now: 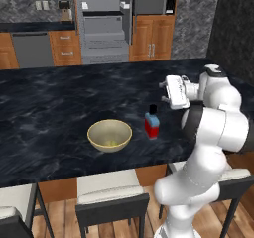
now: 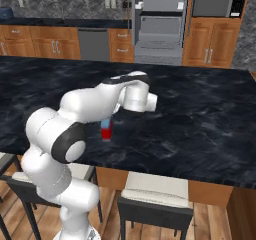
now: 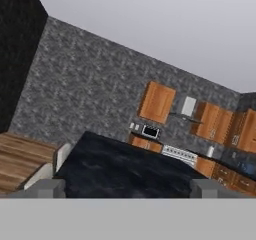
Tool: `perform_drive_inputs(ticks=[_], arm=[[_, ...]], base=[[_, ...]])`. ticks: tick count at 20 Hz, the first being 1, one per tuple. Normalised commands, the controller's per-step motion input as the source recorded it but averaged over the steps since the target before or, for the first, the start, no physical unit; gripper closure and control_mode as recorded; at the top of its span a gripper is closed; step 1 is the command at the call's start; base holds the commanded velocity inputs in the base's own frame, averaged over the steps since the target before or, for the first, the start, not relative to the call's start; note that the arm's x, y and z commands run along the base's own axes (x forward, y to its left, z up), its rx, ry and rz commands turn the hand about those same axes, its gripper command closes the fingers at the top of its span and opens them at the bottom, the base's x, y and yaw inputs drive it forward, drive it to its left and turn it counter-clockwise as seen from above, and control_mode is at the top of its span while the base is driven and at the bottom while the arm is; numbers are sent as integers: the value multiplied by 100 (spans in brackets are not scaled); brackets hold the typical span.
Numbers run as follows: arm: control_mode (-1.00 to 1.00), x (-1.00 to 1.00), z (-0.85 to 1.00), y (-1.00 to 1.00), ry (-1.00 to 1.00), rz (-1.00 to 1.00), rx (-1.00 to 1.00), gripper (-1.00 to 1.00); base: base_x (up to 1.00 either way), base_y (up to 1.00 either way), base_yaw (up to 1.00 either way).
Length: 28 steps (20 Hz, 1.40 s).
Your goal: There is a bowl on the dining counter. Grab a lemon wedge from the fridge and place it in the bowl. Then get the liquor bottle and glass cup from the cabinet and place them next to the bowl.
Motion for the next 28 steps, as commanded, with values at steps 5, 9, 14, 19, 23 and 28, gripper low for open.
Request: perform_drive_inputs(ticks=[5,9,14,19,23,28], arm=[[-100,-50,61,22,12,-20,0,-100],[-100,-38,57,17,20,-24,0,-100],[-100,-37,47,19,27,-28,0,-100],[-100,-29,39,25,35,-31,0,-100],[-100,-31,33,28,39,-31,0,-100],[-100,-41,19,27,37,-31,0,-100]], base=[[0,0,0],[0,0,0],[0,0,0],[0,0,0],[0,0,0],[0,0,0]])
